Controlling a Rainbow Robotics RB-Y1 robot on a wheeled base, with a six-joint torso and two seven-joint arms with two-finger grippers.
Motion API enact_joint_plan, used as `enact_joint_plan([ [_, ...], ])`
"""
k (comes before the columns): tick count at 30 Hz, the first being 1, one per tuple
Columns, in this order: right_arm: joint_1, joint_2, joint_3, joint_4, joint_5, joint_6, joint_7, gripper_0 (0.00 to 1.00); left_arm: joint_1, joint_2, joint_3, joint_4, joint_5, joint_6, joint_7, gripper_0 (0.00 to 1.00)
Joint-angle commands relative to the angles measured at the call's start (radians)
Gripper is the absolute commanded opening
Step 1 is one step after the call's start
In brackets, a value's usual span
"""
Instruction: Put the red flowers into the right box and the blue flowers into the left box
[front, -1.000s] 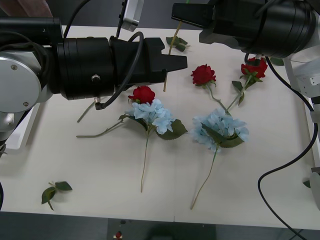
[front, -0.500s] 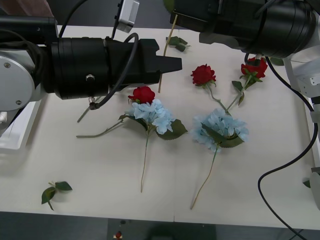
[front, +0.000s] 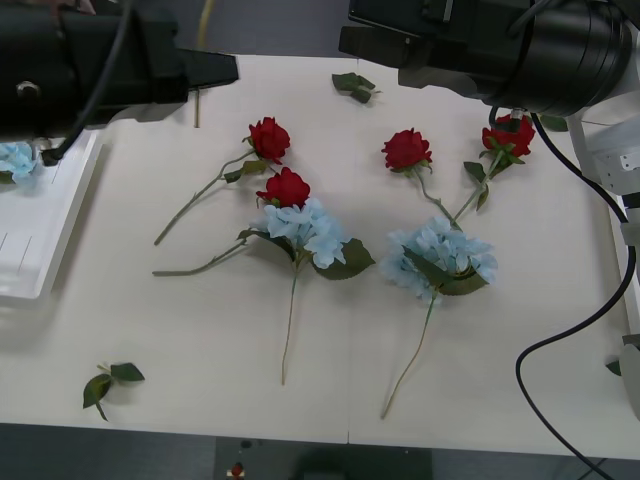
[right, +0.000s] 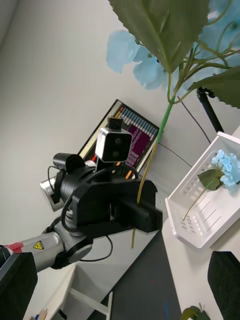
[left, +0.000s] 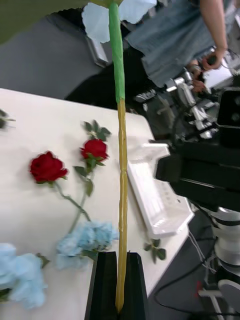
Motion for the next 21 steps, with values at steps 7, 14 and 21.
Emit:
enact_joint_plan([
  [7,0.000,-0.019,-0.021,-0.008,0.009,-0.002,-0.021,1.00,0.373,0.216,0.313,0.013,-0.014,-0.005,-0.039,0.00],
  [14,0.004,-0.082,-0.016,-0.008,0.050,0.003,-0.073,1.00,0.546,0.238,0.435,0.168,-0.020,-0.004,-0.210,0.00],
  [21,0.004,-0.155,-0.013,-0.008,0.136,0.064,-0.296,1.00,0.620,0.236,0.468,0.366,-0.035,-0.004,-0.379,0.00],
])
